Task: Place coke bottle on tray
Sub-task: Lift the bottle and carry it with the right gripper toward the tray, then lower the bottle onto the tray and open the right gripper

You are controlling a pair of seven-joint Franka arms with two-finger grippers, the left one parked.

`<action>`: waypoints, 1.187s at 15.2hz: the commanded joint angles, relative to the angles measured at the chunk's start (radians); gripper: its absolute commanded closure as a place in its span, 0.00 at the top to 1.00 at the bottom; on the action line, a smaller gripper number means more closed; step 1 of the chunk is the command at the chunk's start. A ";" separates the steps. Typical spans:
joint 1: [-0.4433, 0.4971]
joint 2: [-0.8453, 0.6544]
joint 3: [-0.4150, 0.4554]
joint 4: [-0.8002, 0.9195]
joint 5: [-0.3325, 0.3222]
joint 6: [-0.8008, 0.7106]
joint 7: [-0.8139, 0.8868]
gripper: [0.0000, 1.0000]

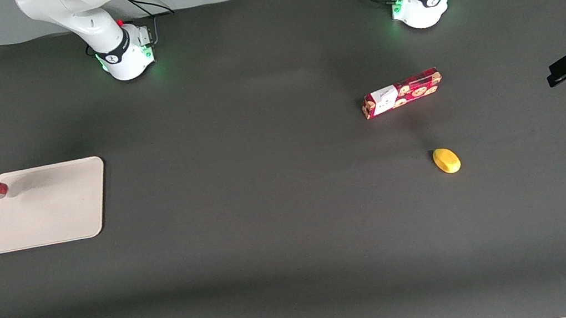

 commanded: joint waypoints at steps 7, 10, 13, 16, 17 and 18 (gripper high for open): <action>-0.003 0.051 -0.020 0.012 0.115 0.025 -0.082 0.23; -0.007 0.057 -0.020 0.012 0.118 0.025 -0.083 0.54; -0.007 0.057 -0.020 0.013 0.118 0.025 -0.082 0.89; 0.003 0.056 -0.020 0.024 0.118 0.013 -0.074 0.98; 0.005 0.053 -0.020 0.033 0.117 0.007 -0.068 1.00; 0.006 0.047 -0.020 0.042 0.117 -0.014 -0.064 1.00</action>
